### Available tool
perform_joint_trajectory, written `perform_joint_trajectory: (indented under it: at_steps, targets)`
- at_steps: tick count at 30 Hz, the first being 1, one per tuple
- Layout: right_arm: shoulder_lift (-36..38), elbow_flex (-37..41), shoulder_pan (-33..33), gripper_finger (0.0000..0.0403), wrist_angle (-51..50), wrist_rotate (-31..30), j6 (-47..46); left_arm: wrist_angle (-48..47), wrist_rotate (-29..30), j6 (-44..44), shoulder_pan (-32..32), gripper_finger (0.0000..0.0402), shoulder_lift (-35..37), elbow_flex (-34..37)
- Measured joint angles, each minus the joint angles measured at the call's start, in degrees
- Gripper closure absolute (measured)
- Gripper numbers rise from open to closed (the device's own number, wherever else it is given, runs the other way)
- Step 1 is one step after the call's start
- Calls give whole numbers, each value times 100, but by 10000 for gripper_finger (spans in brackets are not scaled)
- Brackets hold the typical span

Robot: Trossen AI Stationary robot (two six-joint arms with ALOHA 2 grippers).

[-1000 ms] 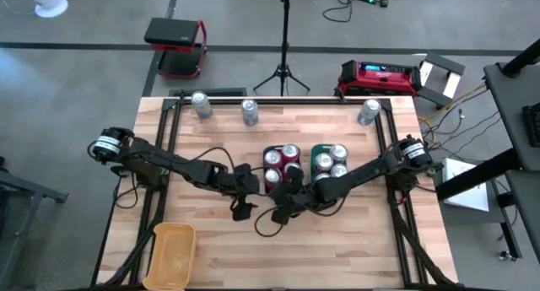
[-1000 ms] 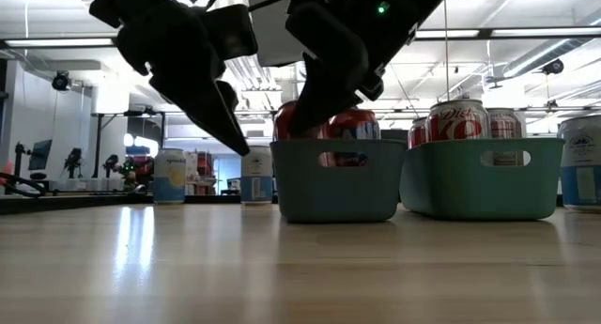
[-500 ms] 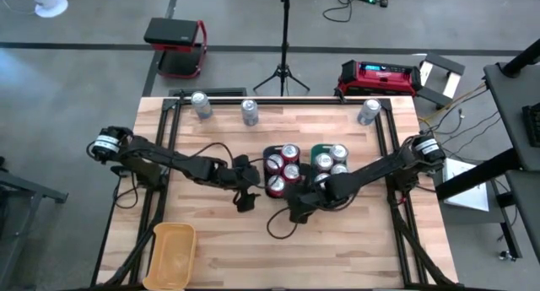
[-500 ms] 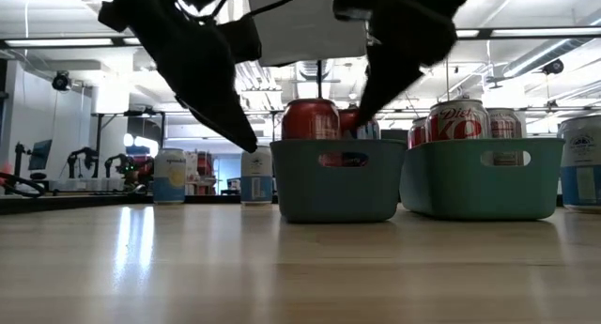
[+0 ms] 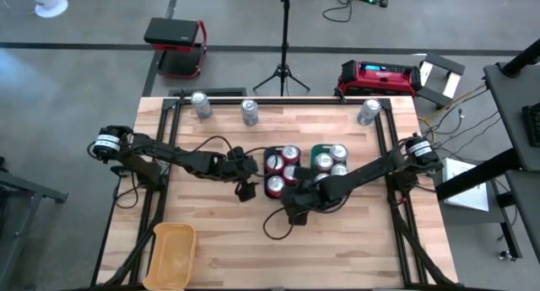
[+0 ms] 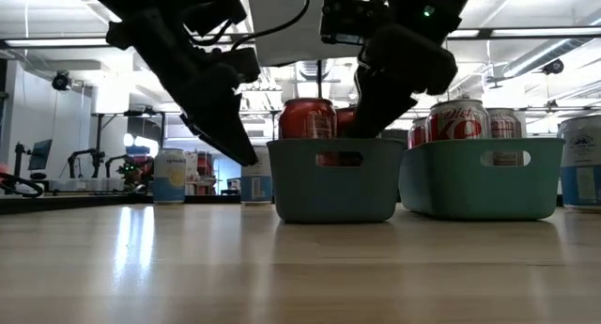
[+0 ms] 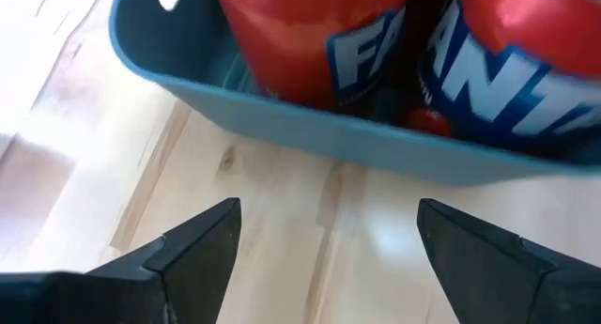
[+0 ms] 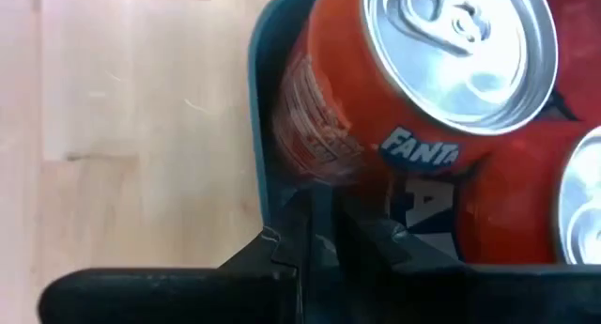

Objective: Sort soda cans
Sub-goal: Adjust the dark green bin, then move the yellow bin beside the dark green bin

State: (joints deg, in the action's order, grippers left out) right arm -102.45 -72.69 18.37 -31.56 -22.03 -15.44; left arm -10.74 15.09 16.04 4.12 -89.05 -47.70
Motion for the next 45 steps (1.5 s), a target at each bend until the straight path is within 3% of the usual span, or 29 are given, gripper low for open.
perform_joint_trajectory:
  at_steps: [9, 18, 25, 31, 35, 39, 43, 45]
  targets:
    - [60, -142, -52, 353, -69, 47, 229, 14, 3, 170, 33, 95, 4, -26]
    - [909, -635, 39, 349, -1434, -20, 97, -953, 136, 709, 284, 95, 383, -26]
    - [1702, -59, 355, 314, -1457, -15, -544, -666, 828, 906, 872, 95, 589, 118]
    - [1792, 502, 655, 272, -1409, 145, -857, 138, 1096, 944, 1106, 95, 543, 381]
    - [1682, 845, 694, 250, -848, 117, -701, 322, 1128, 1051, 1193, 95, 552, 413]
    - [1530, 1045, 704, 237, -290, 124, -322, -308, 402, 1531, 1309, 95, 640, 236]
    - [1523, 1029, 723, 226, 63, 100, 160, -1348, -903, 2243, 1354, 95, 739, -478]
    - [1524, 1017, 719, 221, 256, 1, 404, -2118, -1170, 2421, 1510, 95, 682, -947]
